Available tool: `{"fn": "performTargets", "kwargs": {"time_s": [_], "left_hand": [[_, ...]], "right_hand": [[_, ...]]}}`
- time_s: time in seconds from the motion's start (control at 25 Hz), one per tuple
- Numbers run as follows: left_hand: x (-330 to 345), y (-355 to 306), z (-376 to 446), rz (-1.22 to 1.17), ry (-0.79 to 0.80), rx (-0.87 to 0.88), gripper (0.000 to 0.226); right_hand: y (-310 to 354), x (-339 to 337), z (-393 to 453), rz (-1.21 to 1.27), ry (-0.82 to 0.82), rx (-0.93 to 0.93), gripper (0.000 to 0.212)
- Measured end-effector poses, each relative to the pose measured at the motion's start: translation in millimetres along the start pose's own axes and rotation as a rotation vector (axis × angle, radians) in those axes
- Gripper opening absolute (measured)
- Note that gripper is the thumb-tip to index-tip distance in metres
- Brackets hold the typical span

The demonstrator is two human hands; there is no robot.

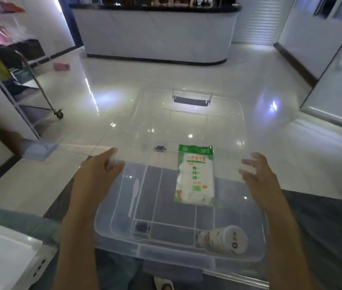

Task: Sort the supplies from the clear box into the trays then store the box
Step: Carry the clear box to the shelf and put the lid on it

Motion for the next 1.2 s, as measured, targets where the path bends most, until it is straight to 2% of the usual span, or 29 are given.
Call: {"fn": "performTargets", "kwargs": {"time_s": [0.16,0.4,0.76,1.04,1.2], "left_hand": [[23.9,23.7,113.1,-0.010,0.010,-0.034,0.041],[56.0,44.8,225.9,-0.033,0.005,-0.046,0.039],[129.7,84.2,389.0,0.047,0.031,-0.154,0.041],[178.6,75.3,555.3,0.072,-0.099,-0.211,0.042],[203.4,82.0,624.3,0.055,-0.135,-0.252,0.041]], "right_hand": [[38.0,34.4,96.9,-0.018,-0.008,-0.012,0.050],[57.5,77.1,203.5,-0.040,-0.026,0.010,0.049],[76.6,164.2,410.0,-0.005,0.101,-0.002,0.054],[126.5,202.5,622.7,0.027,0.131,-0.125,0.051],[139.9,228.5,708.0,0.012,0.143,-0.136,0.051]]}}
Point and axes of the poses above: each hand's wrist, its own z-axis towards the middle knuckle, its own x-axis out of the palm, y = z × x, the point moved 8 cm from there along z, towards the middle knuckle, and after that the axes turned 5 degrees about -z, right-handed, at the moved point
